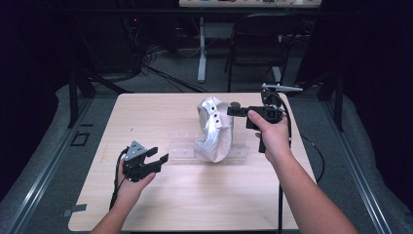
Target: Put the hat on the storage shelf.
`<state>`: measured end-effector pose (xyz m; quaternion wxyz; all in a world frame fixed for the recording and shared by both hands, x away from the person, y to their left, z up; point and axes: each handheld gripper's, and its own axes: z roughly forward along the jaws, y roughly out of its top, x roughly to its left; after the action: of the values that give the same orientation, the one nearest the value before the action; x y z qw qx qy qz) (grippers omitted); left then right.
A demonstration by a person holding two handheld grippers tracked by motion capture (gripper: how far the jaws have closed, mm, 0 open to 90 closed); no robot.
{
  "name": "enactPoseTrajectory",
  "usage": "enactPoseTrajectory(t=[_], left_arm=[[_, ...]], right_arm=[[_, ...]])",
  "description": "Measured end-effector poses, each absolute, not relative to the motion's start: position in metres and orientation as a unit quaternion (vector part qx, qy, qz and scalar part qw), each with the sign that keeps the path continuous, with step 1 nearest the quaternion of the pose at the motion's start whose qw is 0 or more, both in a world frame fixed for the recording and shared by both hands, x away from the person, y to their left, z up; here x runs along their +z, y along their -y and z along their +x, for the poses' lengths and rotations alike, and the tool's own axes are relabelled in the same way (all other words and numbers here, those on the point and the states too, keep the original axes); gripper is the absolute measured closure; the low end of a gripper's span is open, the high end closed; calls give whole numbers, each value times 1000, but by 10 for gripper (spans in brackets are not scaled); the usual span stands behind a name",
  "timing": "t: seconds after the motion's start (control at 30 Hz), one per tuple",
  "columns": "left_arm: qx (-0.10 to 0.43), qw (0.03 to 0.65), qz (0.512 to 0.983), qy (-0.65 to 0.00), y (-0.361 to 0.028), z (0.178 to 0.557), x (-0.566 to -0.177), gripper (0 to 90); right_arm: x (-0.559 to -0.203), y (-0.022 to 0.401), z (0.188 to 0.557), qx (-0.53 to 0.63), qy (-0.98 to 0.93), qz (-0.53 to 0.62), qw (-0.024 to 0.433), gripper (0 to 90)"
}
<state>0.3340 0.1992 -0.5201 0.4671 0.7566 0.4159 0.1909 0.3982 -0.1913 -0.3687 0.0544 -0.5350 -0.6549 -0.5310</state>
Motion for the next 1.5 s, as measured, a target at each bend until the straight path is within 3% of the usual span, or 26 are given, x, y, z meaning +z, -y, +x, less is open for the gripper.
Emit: enactPoseTrajectory(t=[1.0,1.5], left_arm=[[193,456,762,-417,-215,317,-530,458],[184,449,770,-415,-211,319,-538,460]], right_arm=[[-380,242,342,-546,665,-509,27,609],[-417,255,310,-546,670,-502,7,604]])
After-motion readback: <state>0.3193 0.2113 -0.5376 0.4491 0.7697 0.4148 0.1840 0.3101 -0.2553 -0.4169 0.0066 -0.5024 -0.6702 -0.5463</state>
